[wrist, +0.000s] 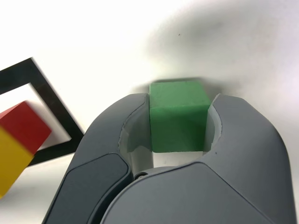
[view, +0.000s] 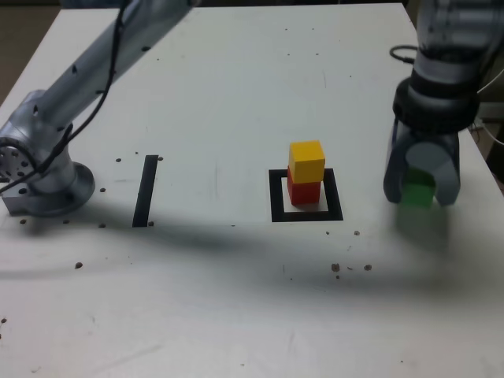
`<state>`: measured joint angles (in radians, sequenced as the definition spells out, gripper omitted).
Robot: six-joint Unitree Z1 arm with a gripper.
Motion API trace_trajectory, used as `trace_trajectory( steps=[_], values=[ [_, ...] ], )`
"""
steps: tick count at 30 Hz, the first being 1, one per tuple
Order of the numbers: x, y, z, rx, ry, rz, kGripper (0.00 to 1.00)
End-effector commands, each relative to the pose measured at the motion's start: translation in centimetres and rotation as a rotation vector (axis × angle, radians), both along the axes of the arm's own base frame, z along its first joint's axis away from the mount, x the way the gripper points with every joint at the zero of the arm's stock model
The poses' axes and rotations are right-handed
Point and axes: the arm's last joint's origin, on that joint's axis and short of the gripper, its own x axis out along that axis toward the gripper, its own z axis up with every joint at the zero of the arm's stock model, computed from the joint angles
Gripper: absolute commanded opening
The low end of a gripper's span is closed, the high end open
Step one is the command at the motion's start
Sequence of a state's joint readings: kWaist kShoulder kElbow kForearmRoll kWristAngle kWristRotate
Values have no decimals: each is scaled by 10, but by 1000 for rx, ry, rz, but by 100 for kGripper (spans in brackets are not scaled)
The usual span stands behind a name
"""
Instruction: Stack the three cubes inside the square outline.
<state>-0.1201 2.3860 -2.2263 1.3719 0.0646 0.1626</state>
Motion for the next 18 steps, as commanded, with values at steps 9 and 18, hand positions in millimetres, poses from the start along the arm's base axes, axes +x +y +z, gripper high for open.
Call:
trace_trajectory(
  steps=[9, 18],
  values=[
    [-50, 14, 76, 17, -55, 16, 21],
    [-97, 34, 100, 11, -29, 123, 21]
  ],
)
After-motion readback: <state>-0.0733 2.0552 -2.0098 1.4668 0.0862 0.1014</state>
